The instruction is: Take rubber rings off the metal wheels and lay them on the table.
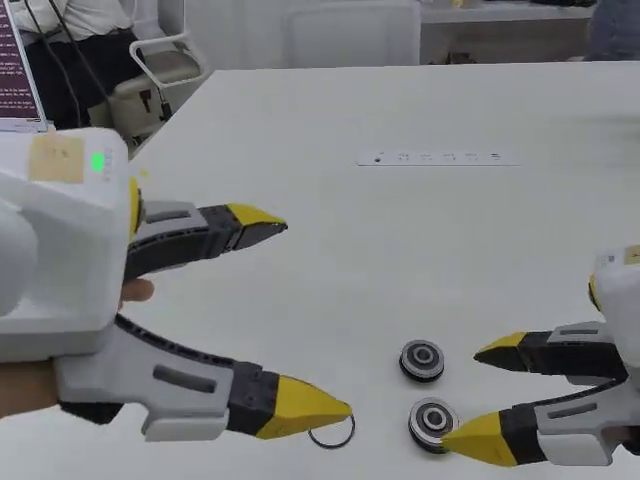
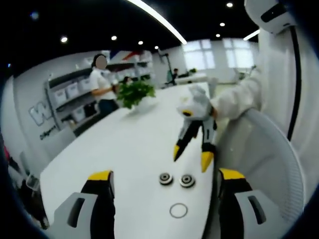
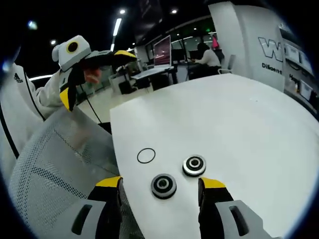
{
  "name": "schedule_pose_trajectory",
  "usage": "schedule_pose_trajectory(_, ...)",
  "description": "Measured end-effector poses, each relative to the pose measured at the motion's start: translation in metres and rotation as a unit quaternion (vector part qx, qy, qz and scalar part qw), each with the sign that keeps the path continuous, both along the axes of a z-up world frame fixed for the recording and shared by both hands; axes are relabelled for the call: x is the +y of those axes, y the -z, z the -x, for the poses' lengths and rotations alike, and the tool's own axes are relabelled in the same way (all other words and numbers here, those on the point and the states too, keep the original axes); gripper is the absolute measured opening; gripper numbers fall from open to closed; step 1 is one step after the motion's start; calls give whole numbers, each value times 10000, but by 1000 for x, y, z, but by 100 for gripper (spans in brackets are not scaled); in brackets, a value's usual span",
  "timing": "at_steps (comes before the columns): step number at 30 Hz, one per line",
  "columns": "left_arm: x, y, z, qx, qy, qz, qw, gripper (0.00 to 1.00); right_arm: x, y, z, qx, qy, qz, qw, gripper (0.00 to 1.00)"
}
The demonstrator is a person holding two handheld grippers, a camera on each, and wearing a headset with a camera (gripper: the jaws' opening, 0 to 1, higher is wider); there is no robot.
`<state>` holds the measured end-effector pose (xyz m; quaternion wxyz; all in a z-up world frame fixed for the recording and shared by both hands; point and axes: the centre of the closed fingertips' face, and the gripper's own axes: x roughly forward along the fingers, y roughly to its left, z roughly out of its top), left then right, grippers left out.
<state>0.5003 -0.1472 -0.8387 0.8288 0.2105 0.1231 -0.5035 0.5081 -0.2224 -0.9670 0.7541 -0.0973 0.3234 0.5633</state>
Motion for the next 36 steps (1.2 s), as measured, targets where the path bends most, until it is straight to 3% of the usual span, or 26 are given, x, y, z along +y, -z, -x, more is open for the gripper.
schedule_pose_trajectory(6, -23, 0, -8, -33, 334, 0, 9994, 86, 0, 6, 3, 72, -62, 71, 9999, 58)
schedule_pose_trajectory(9, -38, 2, -12, 47, 520, 120, 9986, 84, 1, 8, 4, 84, -102, 90, 9999, 57)
schedule_pose_trajectory(13, -56, 11, -12, 43, 827, -33, 9966, 82, 4, 10, 3, 51, -120, 51, 9999, 55)
schedule_pose_trajectory(19, -83, 20, -18, 126, 1079, 316, 9936, 77, 5, 17, 5, 133, -167, 69, 9997, 53)
schedule_pose_trajectory(25, -94, 51, -27, 184, 959, 524, 9938, 70, 4, 22, 5, 93, -218, 181, 9996, 49)
schedule_pose_trajectory(28, -92, 74, -30, 83, 833, 326, 9960, 61, 4, 25, 5, 108, -211, 178, 9996, 47)
schedule_pose_trajectory(31, -92, 96, -23, 232, 1065, 60, 9940, 57, 4, 26, 4, 130, -186, 163, 9996, 44)
schedule_pose_trajectory(33, -91, 102, -24, 328, 1037, 54, 9941, 54, 3, 30, 3, 119, -198, 199, 9995, 43)
schedule_pose_trajectory(34, -91, 107, -23, 500, 1043, 97, 9932, 52, 2, 32, 3, 127, -176, 245, 9995, 42)
schedule_pose_trajectory(35, -90, 111, -23, 568, 1026, 79, 9931, 50, 0, 34, 2, 135, -167, 271, 9994, 42)
schedule_pose_trajectory(36, -90, 115, -24, 562, 1038, 16, 9930, 48, 0, 34, 2, 147, -155, 258, 9994, 41)
